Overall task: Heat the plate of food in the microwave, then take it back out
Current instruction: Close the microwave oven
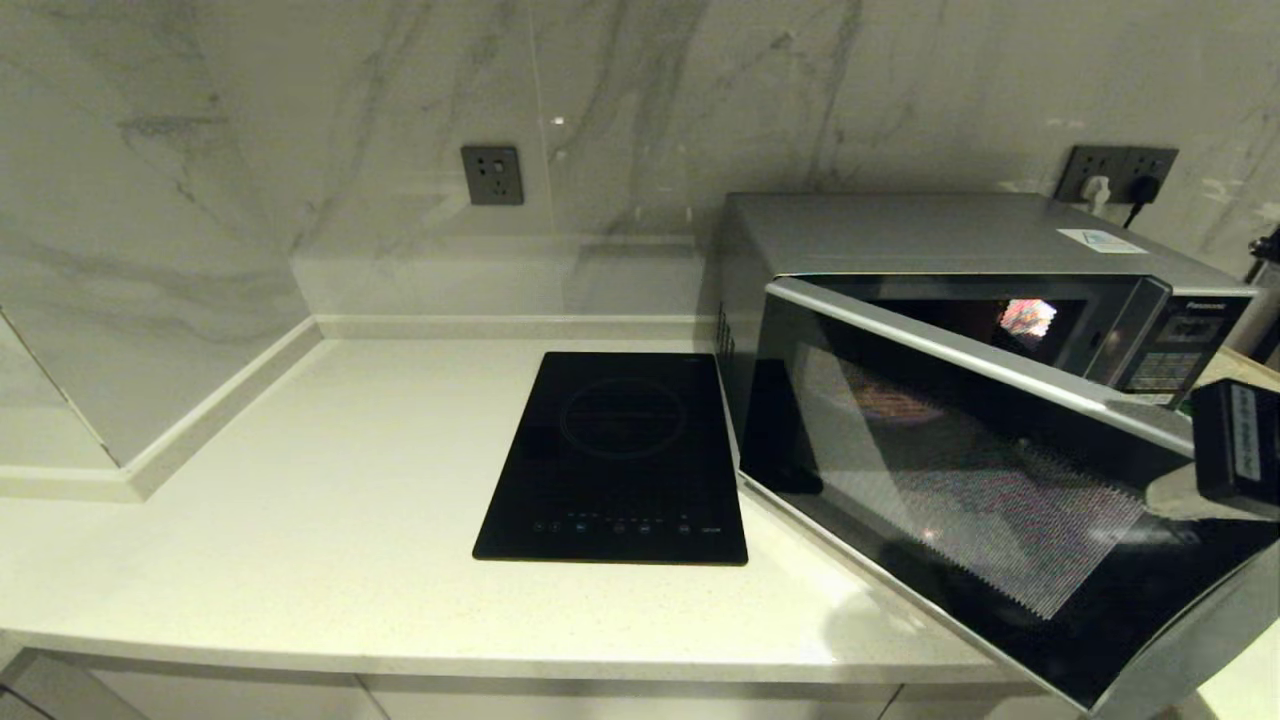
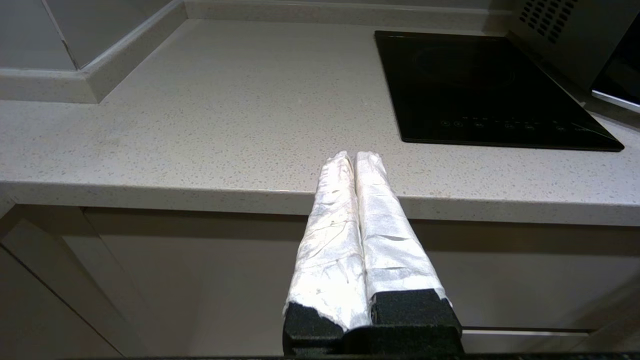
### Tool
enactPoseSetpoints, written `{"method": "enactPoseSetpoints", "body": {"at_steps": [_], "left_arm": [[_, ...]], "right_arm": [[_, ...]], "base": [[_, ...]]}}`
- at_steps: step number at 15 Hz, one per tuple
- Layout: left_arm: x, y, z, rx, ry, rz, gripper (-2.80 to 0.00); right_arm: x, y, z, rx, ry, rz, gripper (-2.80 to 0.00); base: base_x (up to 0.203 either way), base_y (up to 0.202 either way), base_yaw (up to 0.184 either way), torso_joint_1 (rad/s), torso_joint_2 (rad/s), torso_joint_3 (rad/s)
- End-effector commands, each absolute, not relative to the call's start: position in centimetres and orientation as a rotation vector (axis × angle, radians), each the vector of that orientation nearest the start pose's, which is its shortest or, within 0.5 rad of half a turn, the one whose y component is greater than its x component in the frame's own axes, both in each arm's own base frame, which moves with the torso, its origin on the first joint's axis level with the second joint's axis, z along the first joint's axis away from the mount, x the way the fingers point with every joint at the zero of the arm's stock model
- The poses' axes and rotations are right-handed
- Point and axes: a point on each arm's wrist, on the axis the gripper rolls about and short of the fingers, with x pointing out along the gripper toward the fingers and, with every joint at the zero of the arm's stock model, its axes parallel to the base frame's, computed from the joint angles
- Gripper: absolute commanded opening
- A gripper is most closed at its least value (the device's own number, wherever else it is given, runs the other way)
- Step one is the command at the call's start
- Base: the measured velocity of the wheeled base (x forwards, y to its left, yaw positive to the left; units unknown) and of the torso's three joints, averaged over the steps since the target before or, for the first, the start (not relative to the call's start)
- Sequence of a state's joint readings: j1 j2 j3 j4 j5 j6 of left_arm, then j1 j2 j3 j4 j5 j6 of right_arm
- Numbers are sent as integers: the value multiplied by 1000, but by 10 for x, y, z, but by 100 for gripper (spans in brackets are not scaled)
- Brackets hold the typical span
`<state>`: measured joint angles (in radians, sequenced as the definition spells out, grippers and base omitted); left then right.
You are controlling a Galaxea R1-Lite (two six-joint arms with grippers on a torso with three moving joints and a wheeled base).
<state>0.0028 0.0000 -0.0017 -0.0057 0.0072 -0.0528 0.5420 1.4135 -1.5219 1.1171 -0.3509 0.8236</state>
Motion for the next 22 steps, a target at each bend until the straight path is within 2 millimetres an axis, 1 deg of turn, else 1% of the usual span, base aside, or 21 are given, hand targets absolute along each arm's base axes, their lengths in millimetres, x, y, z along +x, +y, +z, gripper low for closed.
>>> {"method": "enactPoseSetpoints", "body": {"at_steps": [1,4,7,11,13,16,22], "left_arm": [[-23,0,77,-54,-8,11,-280],[-23,0,77,-54,-8,11,-280],[-23,0,77,-54,-8,11,-280],[-23,0,77,-54,-8,11,-280],[-23,0,77,-54,-8,11,-280],[-23,0,77,-54,-8,11,-280],[-23,0,77,-54,-8,11,-280]], "right_arm": [[156,60,306,402,854,-303,-280],[170,37,304,464,798,-405,-280],[190,8,297,539,800,-485,-280],[218,-37,285,636,801,-542,-280],[232,-54,282,675,759,-542,-280],[247,-64,274,715,759,-515,-280],[269,-71,270,739,700,-457,-280]], "base": [[0,0,0,0,0,0],[0,0,0,0,0,0],[0,0,0,0,0,0],[0,0,0,0,0,0],[0,0,0,0,0,0],[0,0,0,0,0,0],[0,0,0,0,0,0]]}}
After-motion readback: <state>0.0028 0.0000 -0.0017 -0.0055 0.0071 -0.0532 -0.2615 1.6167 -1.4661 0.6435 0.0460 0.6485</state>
